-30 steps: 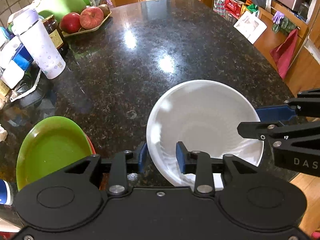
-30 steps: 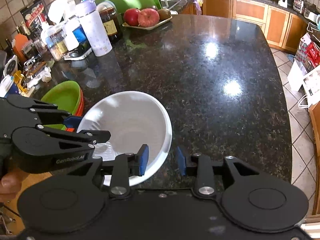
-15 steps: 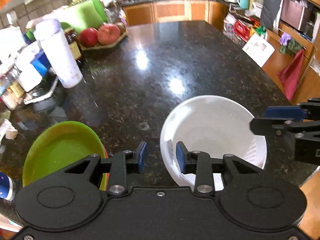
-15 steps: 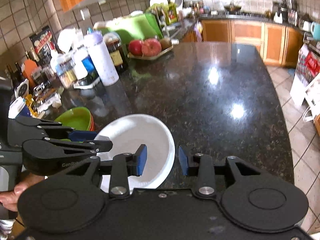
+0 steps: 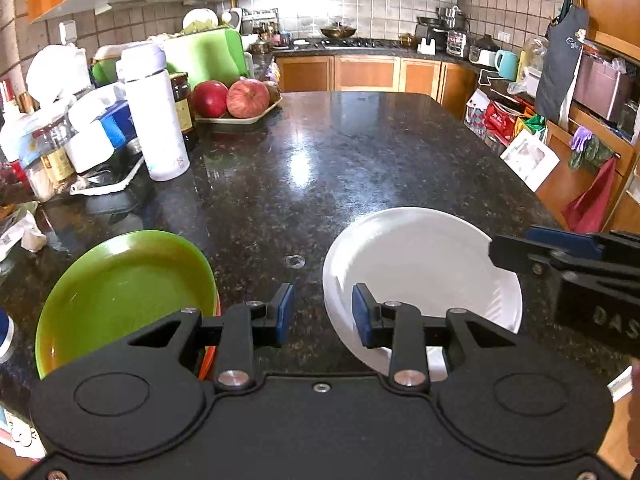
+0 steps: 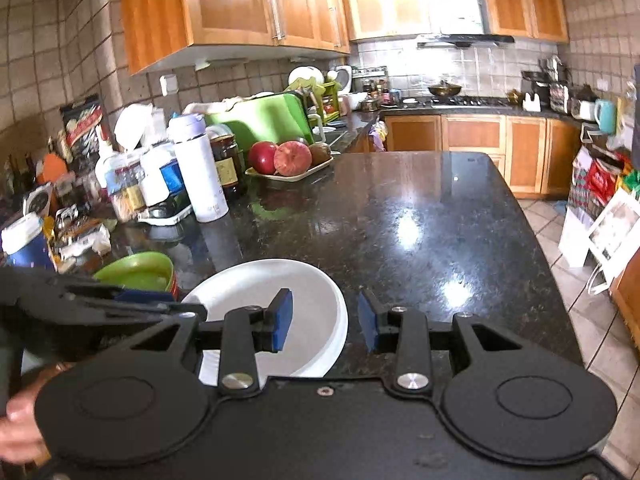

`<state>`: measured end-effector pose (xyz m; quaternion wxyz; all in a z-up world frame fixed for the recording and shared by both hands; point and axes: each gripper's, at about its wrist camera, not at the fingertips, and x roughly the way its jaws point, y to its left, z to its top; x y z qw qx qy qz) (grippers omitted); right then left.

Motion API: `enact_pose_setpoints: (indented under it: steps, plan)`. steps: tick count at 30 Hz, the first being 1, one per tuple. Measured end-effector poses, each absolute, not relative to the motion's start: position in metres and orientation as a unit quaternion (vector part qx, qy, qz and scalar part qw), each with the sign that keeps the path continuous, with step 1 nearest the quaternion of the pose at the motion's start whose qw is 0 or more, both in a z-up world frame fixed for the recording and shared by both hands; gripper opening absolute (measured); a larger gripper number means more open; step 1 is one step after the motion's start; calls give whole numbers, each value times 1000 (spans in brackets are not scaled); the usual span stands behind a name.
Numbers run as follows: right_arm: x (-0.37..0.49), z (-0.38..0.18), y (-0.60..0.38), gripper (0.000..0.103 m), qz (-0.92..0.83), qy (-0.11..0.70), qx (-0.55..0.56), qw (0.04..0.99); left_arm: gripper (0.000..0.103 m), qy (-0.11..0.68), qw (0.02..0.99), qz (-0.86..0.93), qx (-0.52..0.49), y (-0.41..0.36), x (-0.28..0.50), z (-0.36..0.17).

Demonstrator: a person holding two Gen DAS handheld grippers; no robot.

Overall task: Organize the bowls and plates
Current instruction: 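Carry the white bowl with both grippers toward the green plate, then lower the white bowl with both grippers onto the green plate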

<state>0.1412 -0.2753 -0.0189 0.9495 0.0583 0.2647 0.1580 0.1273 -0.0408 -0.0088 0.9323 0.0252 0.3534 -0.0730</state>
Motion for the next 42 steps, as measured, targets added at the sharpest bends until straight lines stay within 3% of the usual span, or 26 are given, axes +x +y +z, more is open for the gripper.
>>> enact_pose_setpoints:
  steps: [5, 19, 24, 32, 42]
  plan:
    - [150, -31, -277, 40, 152, 283, 86, 943, 49, 348, 934, -67, 38, -47, 121, -11]
    - [170, -51, -273, 40, 178, 332, 85, 923, 49, 383, 921, -47, 44, -64, 140, -29]
    - [165, -51, -273, 24, 181, 337, 93, 919, 36, 396, 916, -68, 22, -62, 141, -32]
    - [145, -30, -255, 24, 161, 311, 88, 933, 34, 378, 922, -78, 20, -49, 129, -14]
    - [138, 9, -169, 24, 219, 286, 75, 930, 35, 356, 934, -37, 19, 34, 109, 24]
